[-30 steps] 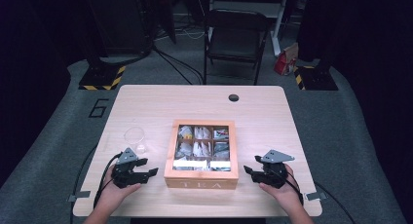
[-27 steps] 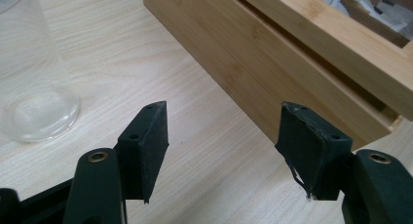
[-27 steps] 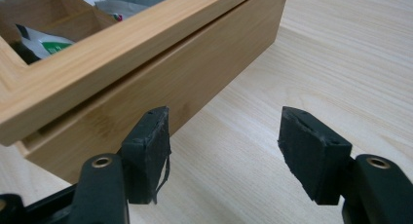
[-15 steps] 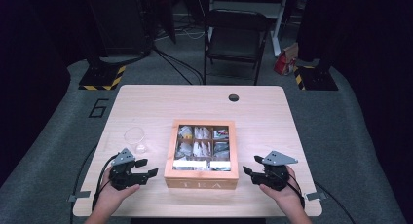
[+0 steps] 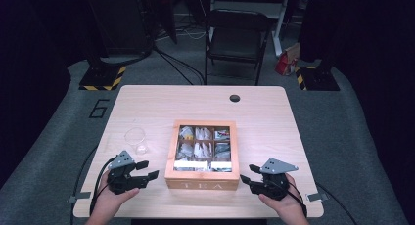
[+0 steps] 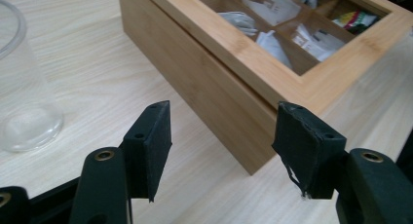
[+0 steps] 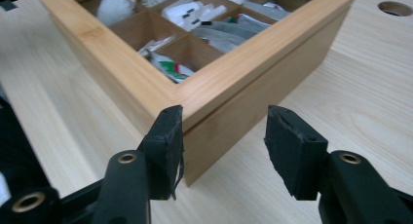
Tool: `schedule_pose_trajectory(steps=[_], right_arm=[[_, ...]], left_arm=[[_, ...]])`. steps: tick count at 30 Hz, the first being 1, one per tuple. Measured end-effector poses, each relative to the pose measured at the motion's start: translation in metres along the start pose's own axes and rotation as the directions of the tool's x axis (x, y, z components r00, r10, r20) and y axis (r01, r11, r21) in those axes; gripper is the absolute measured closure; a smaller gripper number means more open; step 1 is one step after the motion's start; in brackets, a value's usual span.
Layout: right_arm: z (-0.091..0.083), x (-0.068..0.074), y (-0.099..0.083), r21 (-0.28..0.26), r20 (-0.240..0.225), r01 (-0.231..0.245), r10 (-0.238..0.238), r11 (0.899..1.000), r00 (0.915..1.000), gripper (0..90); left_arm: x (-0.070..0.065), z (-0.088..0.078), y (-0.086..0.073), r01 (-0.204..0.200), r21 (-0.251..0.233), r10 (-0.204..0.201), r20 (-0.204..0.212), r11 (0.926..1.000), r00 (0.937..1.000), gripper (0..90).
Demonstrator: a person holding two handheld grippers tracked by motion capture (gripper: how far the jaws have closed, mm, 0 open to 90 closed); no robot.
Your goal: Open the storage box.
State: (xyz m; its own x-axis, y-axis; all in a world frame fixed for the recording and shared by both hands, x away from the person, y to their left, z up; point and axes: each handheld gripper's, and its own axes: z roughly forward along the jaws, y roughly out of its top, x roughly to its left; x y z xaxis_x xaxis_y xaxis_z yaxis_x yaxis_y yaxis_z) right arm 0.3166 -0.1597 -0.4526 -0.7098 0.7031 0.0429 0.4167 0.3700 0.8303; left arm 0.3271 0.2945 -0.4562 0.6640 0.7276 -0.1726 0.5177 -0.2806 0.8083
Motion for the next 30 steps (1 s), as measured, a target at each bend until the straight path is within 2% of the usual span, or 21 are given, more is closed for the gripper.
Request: schedule_pose_trajectory(steps=[3,4,9,17,19,24,25,29,30], right_arm=[[-0.001,0.006,-0.001,-0.001,-0.011,0.013,-0.013,1.000,0.9999,49.3],[-0.002,0.008,-0.002,-0.005,-0.022,0.021,-0.022,1.000,0.9995,50.7],[0.001,0.009,-0.004,-0.002,-0.048,0.016,-0.016,1.000,0.9987,52.9],[0.008,0.011,-0.009,0.016,-0.066,0.030,-0.029,0.999,0.9974,54.3],[0.009,0.011,-0.010,0.025,-0.071,0.027,-0.025,0.999,0.9972,54.8],[0.011,0.012,-0.011,0.030,-0.076,0.035,-0.033,0.999,0.9966,56.2],[0.012,0.011,-0.011,0.033,-0.078,0.037,-0.034,0.999,0.9964,56.5],[0.014,0.012,-0.012,0.040,-0.082,0.031,-0.027,0.999,0.9962,59.1],[0.014,0.012,-0.012,0.045,-0.083,0.039,-0.035,0.998,0.9959,59.7]], left_arm=[[-0.007,-0.002,-0.001,-0.013,-0.008,0.013,0.014,0.9999,0.9998,41.0],[-0.011,-0.003,-0.002,-0.029,-0.004,0.029,0.028,0.9996,0.9992,43.7],[-0.017,-0.002,-0.004,-0.062,-0.002,0.062,0.036,0.9981,0.9974,47.2],[-0.024,0.007,-0.006,-0.075,0.006,0.075,0.075,0.9971,0.9944,51.2],[-0.026,0.010,-0.007,-0.093,0.007,0.092,0.071,0.9957,0.9932,52.2],[-0.026,0.013,-0.008,-0.090,0.021,0.088,0.087,0.9957,0.9923,54.9],[-0.027,0.015,-0.009,-0.085,0.014,0.083,0.080,0.9963,0.9933,55.2],[-0.028,0.018,-0.009,-0.099,0.015,0.097,0.074,0.9950,0.9925,56.3],[-0.028,0.018,-0.009,-0.104,0.031,0.101,0.084,0.9941,0.9913,56.7]])
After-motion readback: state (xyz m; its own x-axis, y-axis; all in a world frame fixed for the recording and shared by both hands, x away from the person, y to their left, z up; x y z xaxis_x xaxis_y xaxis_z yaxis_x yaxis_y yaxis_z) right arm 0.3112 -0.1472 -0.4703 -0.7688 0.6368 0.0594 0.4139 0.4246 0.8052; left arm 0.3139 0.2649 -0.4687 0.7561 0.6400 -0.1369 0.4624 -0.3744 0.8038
